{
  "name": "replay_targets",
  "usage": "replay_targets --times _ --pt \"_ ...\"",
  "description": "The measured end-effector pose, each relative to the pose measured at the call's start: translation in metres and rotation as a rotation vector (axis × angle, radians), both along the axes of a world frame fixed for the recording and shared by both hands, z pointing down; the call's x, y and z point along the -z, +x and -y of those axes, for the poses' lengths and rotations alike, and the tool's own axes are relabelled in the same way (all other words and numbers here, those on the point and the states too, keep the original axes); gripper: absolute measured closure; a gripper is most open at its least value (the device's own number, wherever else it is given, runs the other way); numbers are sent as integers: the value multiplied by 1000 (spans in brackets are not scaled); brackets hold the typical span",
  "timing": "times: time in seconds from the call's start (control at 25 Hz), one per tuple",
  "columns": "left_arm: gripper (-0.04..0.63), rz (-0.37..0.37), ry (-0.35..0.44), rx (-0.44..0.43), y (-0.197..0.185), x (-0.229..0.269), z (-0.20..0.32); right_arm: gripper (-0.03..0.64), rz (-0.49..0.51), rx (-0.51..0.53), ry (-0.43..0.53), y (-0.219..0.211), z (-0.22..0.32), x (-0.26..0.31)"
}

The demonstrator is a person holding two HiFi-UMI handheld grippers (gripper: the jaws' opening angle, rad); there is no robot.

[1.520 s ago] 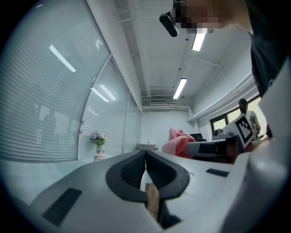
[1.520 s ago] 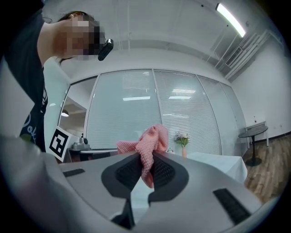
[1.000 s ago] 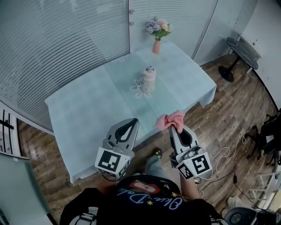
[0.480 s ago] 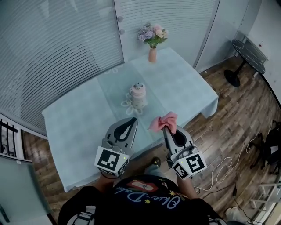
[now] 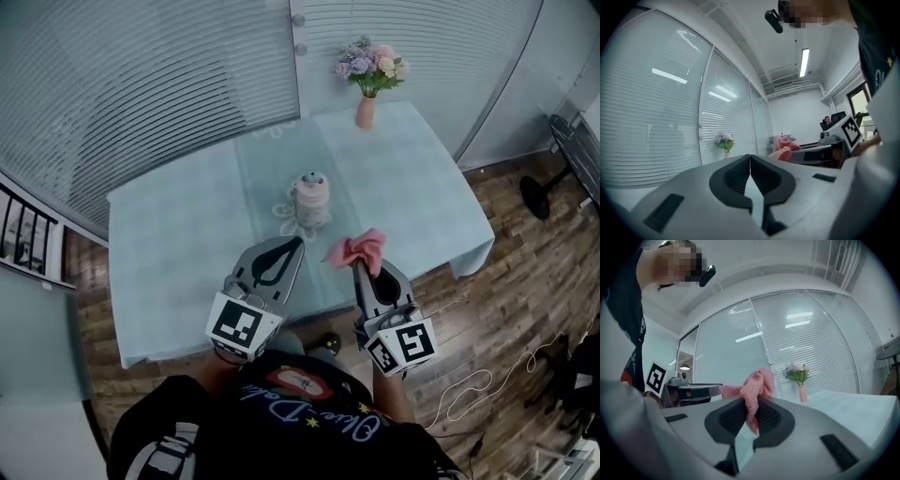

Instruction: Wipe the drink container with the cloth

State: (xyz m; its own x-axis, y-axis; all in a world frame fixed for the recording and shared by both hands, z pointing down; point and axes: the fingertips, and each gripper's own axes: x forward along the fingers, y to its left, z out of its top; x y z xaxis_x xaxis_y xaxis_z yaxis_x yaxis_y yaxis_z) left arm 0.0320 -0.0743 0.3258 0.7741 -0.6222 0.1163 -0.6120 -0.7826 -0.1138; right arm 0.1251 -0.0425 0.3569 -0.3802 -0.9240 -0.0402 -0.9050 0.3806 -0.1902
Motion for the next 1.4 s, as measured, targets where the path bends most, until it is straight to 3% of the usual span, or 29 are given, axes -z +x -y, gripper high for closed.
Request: replay_targets --times 0.52,1.08,1.4 --pt "591 19 -3 57 -4 -3 23 591 -67 71 -27 -10 35 -18" --pt "591 -15 8 45 -1 3 79 591 -143 88 -68 -19 90 -24" --pt "591 -12 -31 51 -5 -11 106 591 -145 121 -118 -32 115 -41"
